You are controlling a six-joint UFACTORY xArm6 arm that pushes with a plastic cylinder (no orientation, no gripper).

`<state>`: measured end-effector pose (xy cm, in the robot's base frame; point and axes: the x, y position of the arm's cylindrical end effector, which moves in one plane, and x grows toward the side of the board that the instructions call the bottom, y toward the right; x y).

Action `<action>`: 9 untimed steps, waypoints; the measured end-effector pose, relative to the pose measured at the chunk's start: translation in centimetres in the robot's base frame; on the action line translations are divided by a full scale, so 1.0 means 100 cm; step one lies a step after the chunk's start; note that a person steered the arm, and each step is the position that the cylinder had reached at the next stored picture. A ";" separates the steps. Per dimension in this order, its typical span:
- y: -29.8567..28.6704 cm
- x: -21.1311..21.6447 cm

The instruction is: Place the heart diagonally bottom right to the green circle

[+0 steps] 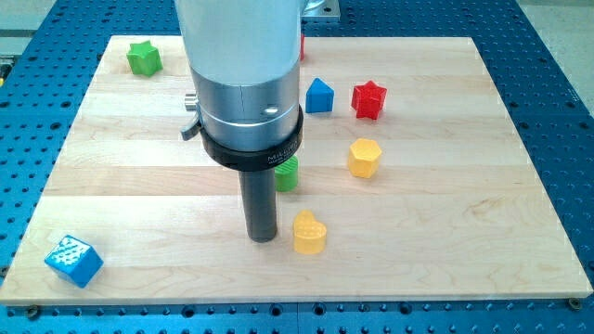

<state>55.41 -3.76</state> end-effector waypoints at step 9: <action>0.071 -0.003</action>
<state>55.07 3.36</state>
